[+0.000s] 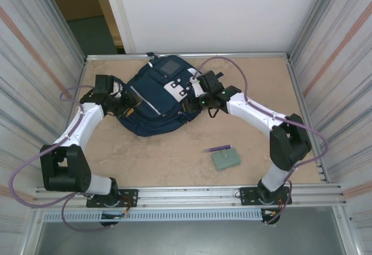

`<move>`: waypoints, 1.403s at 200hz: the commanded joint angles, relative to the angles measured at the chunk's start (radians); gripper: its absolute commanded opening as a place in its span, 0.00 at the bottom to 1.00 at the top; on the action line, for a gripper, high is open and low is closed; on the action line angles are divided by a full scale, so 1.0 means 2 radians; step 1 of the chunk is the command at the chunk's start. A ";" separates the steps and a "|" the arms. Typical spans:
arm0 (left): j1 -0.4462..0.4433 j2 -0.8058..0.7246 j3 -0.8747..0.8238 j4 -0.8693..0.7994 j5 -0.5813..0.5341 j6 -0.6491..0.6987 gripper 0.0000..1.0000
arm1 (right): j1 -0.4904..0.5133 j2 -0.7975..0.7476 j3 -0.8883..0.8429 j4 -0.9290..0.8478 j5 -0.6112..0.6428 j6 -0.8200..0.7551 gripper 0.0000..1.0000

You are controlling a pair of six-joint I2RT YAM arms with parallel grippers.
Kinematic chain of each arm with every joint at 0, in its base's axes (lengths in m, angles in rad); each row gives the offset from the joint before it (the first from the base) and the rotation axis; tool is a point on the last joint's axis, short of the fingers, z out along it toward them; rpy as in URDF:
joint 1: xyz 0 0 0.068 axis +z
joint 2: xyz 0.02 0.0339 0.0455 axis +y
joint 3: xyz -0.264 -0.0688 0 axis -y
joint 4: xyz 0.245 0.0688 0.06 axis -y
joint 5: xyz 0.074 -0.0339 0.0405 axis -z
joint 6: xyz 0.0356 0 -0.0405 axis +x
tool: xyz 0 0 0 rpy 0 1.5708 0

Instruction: Pack the student bag

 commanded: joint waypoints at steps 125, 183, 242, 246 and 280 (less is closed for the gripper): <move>-0.047 0.091 0.026 0.012 -0.059 -0.080 0.55 | 0.069 -0.004 -0.051 0.142 0.006 -0.048 0.72; -0.054 0.088 0.020 -0.005 -0.102 -0.094 0.61 | 0.075 0.013 -0.064 0.164 -0.029 -0.097 0.73; -0.051 0.077 -0.010 0.030 -0.108 -0.095 0.59 | 0.072 0.019 -0.055 0.151 -0.047 -0.120 0.72; -0.051 0.082 -0.010 0.039 -0.101 -0.092 0.58 | 0.071 0.020 -0.054 0.150 -0.048 -0.120 0.72; -0.055 0.113 -0.006 0.091 -0.068 -0.085 0.39 | 0.075 0.031 -0.051 0.145 -0.056 -0.141 0.73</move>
